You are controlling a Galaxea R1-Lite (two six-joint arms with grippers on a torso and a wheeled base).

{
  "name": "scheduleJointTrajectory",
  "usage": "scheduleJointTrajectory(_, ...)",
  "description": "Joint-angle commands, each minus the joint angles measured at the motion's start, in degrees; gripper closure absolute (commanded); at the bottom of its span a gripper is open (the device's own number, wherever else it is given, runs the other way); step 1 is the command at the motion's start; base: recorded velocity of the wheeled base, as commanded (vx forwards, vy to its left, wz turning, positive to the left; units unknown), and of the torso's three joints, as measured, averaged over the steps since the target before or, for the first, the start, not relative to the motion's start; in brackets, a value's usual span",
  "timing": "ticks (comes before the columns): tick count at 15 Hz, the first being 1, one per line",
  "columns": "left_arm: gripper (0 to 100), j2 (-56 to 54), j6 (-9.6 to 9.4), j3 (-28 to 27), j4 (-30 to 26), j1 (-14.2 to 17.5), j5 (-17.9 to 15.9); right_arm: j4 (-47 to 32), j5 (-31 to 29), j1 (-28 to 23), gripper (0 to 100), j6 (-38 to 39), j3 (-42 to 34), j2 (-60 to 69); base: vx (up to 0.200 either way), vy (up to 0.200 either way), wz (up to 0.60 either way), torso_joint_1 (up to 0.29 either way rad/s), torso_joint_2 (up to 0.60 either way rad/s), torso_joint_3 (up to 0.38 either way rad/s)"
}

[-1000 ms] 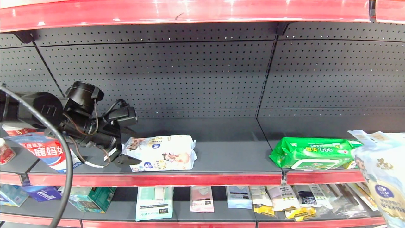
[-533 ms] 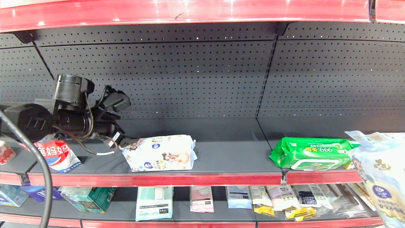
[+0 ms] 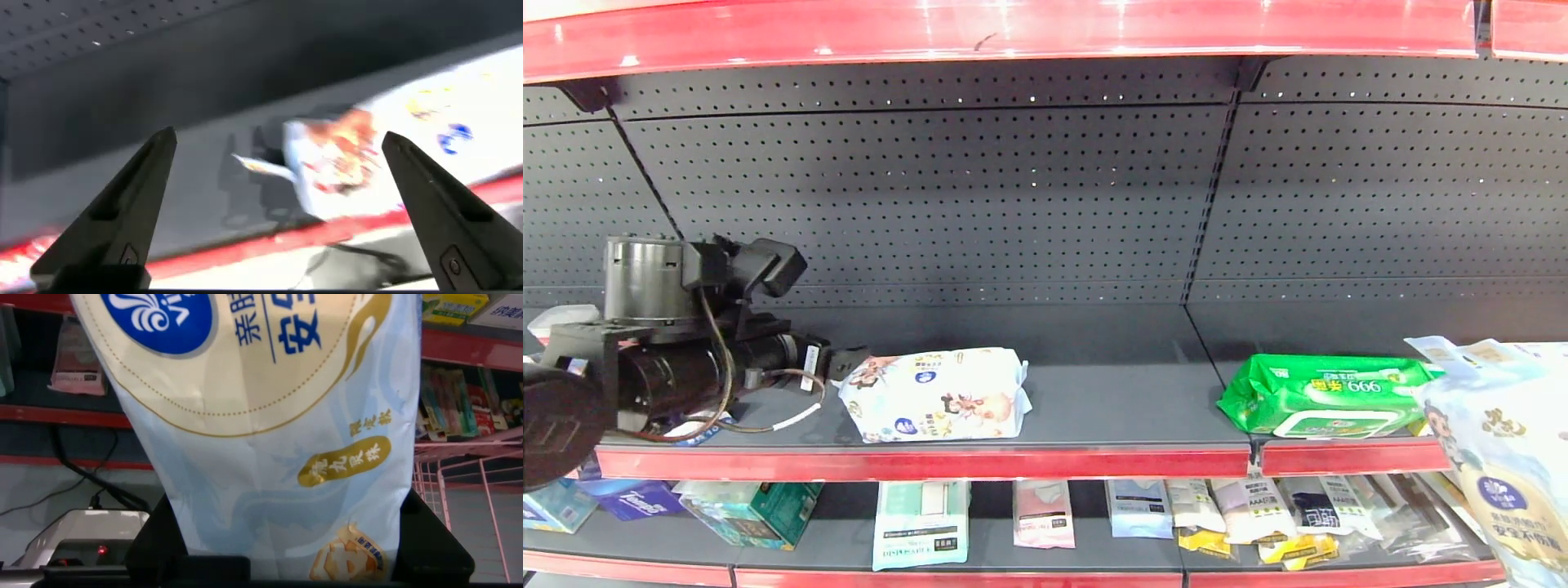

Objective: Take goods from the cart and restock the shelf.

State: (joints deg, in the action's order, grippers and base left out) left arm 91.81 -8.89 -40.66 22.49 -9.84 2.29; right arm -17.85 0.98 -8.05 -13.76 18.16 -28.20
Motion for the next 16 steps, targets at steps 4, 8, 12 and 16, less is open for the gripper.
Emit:
scheduleJointTrajectory(4,0,-15.6,0.8,10.2,-3.3,-0.4,-10.0,0.6,0.0,0.0,100,-0.1,0.7,-3.5,0.0,0.0,0.0,0.0,0.0,0.0)
scheduleJointTrajectory(8,0,-34.1,0.8,16.1,-17.7,-0.4,-12.1,0.5,2.9,2.9,100,-0.4,4.4,-9.8,0.0,0.0,0.0,0.0,0.0,0.0)
scheduleJointTrajectory(12,0,-52.4,0.63,16.5,-36.0,-0.4,-12.2,0.2,4.0,8.0,100,-0.5,8.1,-13.4,0.0,0.0,0.0,0.0,0.0,0.0)
scheduleJointTrajectory(16,0,-65.3,0.27,16.1,-49.3,-1.1,-12.5,0.0,3.4,8.0,100,-0.5,7.3,-13.4,0.0,0.0,0.0,0.0,0.0,0.0)
